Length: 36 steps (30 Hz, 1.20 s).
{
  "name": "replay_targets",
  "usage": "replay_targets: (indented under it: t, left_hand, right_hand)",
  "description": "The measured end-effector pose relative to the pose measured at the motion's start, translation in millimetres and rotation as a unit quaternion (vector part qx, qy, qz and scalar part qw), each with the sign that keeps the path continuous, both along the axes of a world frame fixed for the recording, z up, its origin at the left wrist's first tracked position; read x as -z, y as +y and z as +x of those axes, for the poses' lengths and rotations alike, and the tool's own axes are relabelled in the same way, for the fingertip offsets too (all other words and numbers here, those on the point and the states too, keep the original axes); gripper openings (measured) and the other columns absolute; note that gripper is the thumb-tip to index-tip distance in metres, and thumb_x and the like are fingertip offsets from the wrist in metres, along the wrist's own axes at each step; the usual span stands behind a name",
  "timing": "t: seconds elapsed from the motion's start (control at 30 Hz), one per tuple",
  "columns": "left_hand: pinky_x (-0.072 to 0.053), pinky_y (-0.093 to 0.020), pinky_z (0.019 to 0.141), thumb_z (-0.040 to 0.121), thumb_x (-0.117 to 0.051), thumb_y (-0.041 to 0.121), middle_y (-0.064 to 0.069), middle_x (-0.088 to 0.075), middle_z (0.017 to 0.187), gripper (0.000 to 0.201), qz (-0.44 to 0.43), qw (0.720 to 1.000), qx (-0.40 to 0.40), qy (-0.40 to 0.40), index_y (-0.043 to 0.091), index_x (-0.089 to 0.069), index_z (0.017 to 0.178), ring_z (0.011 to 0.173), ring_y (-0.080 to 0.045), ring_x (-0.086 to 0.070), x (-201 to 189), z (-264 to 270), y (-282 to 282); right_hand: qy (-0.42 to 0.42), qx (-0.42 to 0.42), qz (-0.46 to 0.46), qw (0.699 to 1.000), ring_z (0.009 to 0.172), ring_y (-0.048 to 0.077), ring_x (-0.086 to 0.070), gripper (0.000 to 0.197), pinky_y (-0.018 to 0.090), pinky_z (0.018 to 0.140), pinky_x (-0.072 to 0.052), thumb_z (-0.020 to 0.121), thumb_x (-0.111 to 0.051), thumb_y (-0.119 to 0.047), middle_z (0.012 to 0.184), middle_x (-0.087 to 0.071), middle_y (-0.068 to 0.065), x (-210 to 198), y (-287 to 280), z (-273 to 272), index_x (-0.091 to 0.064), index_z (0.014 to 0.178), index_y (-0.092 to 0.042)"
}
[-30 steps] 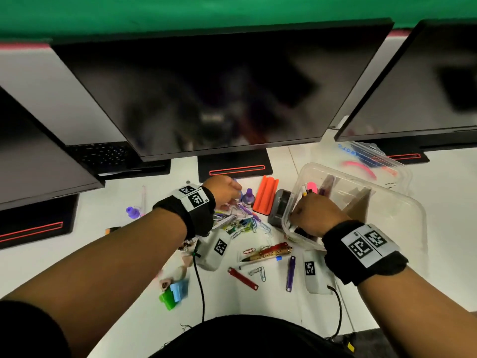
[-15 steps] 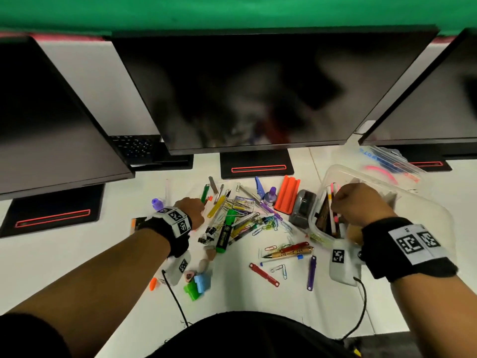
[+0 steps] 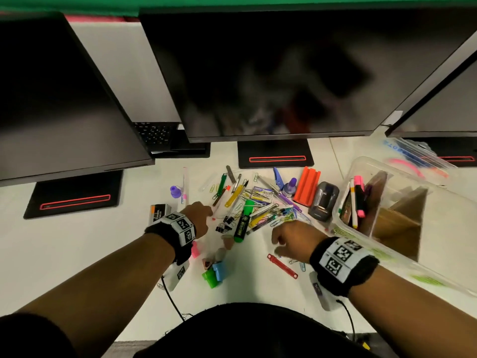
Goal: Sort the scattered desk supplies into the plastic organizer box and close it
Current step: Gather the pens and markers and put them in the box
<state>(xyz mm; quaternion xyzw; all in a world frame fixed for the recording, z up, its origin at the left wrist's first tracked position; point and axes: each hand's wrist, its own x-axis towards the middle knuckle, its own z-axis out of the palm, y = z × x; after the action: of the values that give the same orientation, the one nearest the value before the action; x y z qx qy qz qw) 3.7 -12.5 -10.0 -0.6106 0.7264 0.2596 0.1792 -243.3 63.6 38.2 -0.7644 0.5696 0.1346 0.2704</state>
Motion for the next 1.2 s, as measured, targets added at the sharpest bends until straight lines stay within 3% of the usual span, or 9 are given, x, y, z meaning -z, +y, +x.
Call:
replay_targets:
  t: [0.13,0.23,0.4,0.57,0.67,0.83,1.03,1.2]
  left_hand:
    - [-0.037,-0.034,0.109,0.089,-0.056,0.015,-0.005,-0.040,0.142,0.046,-0.005,1.000,0.005,0.007,0.021,-0.047,0.134,0.133,-0.025,-0.041,3,8,3]
    - [-0.037,-0.036,0.109,0.091,-0.053,0.017,-0.005,-0.041,0.141,0.043,-0.002,1.000,0.012,0.017,0.021,-0.046,0.134,0.132,-0.025,-0.041,3,9,6]
    - [-0.038,-0.032,0.106,0.093,-0.050,0.023,-0.007,-0.050,0.131,0.034,-0.028,0.996,0.034,0.076,0.018,-0.053,0.127,0.123,-0.024,-0.048,-6,-13,6]
    - [-0.046,-0.034,0.094,0.094,-0.048,0.024,-0.008,-0.054,0.123,0.030,-0.029,0.992,0.085,0.091,0.015,-0.054,0.122,0.112,-0.025,-0.055,-15,-57,7]
    - [-0.046,-0.034,0.091,0.094,-0.048,0.023,-0.011,-0.054,0.125,0.033,-0.036,0.992,0.096,0.071,0.013,-0.049,0.125,0.114,-0.028,-0.054,-10,-76,9]
    - [-0.043,-0.039,0.099,0.091,-0.056,0.024,-0.013,-0.048,0.133,0.062,-0.030,0.997,0.049,0.057,0.013,-0.025,0.144,0.123,-0.031,-0.049,1,-88,9]
    - [-0.048,-0.040,0.095,0.084,-0.063,0.016,-0.015,-0.054,0.127,0.077,-0.010,0.998,0.023,0.066,0.010,-0.016,0.145,0.117,-0.033,-0.055,6,-92,8]
    - [-0.046,-0.036,0.095,0.085,-0.061,0.026,-0.013,-0.052,0.133,0.079,-0.005,0.997,-0.011,0.074,0.009,-0.015,0.147,0.120,-0.030,-0.054,8,-84,8]
  right_hand:
    - [0.082,-0.026,0.013,0.996,0.113,0.027,-0.053,0.035,0.034,0.088,-0.047,0.084,-0.057,-0.029,0.121,-0.055,0.006,26,6,2,-0.055,0.117,-0.017]
    - [0.100,0.010,-0.010,0.995,0.112,0.027,-0.054,0.035,0.034,0.086,-0.048,0.082,-0.059,-0.023,0.120,-0.055,0.008,29,-1,-7,-0.054,0.116,-0.016]
    - [0.175,0.017,0.018,0.984,0.115,0.028,-0.054,0.036,0.036,0.089,-0.049,0.085,-0.049,-0.015,0.123,-0.058,0.011,33,-5,-17,-0.051,0.120,-0.012]
    - [0.131,0.042,0.006,0.990,0.109,0.029,-0.057,0.028,0.032,0.084,-0.048,0.083,-0.046,-0.010,0.116,-0.062,0.010,38,-7,-20,-0.056,0.110,-0.013]
    - [0.095,0.064,0.003,0.993,0.112,0.029,-0.055,0.034,0.033,0.091,-0.046,0.086,-0.041,-0.007,0.120,-0.060,0.013,41,-7,-18,-0.054,0.117,-0.013]
    - [0.020,0.131,-0.035,0.991,0.117,0.031,-0.052,0.045,0.034,0.098,-0.042,0.086,-0.037,0.000,0.130,-0.049,0.015,47,-13,-17,-0.045,0.130,-0.007]
    - [-0.031,0.263,-0.110,0.958,0.114,0.037,-0.052,0.043,0.039,0.096,-0.043,0.087,-0.036,0.009,0.129,-0.045,0.020,38,-29,-12,-0.040,0.128,-0.001]
    - [-0.064,0.342,-0.120,0.930,0.112,0.042,-0.052,0.044,0.043,0.098,-0.043,0.087,-0.034,0.011,0.130,-0.043,0.026,43,-40,-14,-0.038,0.130,0.000]
